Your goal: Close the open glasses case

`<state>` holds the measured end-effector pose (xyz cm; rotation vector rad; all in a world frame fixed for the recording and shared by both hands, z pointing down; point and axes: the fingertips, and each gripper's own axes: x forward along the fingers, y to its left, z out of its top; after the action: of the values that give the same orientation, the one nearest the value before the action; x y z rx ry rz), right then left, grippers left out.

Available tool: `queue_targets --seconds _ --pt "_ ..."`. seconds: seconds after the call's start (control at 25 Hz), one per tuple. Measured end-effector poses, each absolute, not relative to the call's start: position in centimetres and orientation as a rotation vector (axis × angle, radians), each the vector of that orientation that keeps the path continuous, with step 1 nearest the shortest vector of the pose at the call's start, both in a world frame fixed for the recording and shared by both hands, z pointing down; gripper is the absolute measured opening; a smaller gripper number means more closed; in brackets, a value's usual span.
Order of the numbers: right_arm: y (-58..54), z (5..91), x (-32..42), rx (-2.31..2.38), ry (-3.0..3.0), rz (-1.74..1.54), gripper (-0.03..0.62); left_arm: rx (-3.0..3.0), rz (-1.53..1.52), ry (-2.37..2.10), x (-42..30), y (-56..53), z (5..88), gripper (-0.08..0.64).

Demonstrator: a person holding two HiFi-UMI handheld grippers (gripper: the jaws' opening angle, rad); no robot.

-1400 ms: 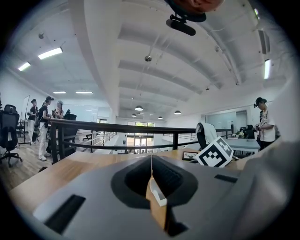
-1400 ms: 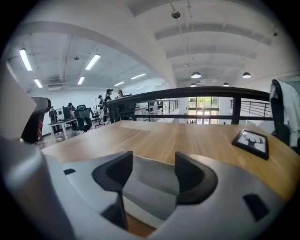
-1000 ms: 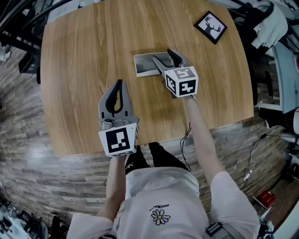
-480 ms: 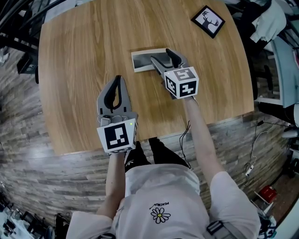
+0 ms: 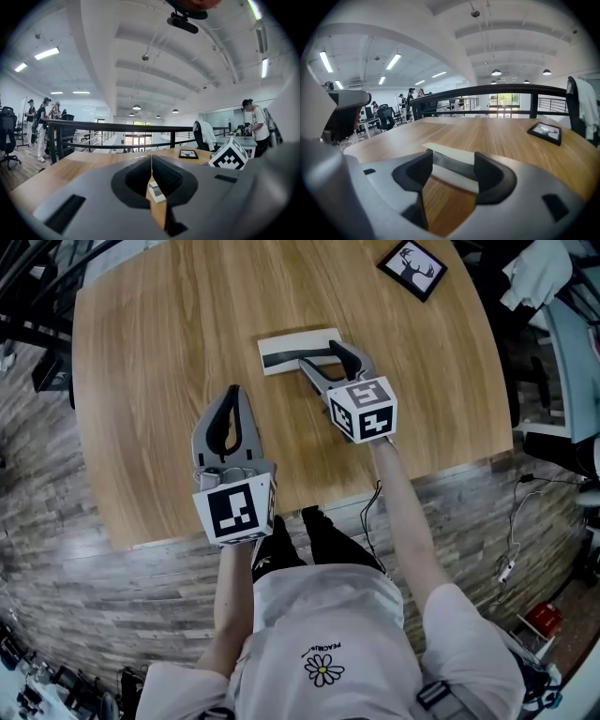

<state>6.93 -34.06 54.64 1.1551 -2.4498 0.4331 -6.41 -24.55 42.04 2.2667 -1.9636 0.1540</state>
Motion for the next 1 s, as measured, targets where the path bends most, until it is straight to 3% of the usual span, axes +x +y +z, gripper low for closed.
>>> queue_targets --seconds 0.64,1.0 --pt "-32.2 55.3 7.6 1.151 -2.429 0.425 0.268 2.28 0.161 -1.964 -6.1 -23.9 42.1 0.018" --pt "-32.9 49.2 8.7 1.242 -2.489 0.306 0.268 2.361 0.112 -1.957 -4.8 -24.2 38.9 0.02"
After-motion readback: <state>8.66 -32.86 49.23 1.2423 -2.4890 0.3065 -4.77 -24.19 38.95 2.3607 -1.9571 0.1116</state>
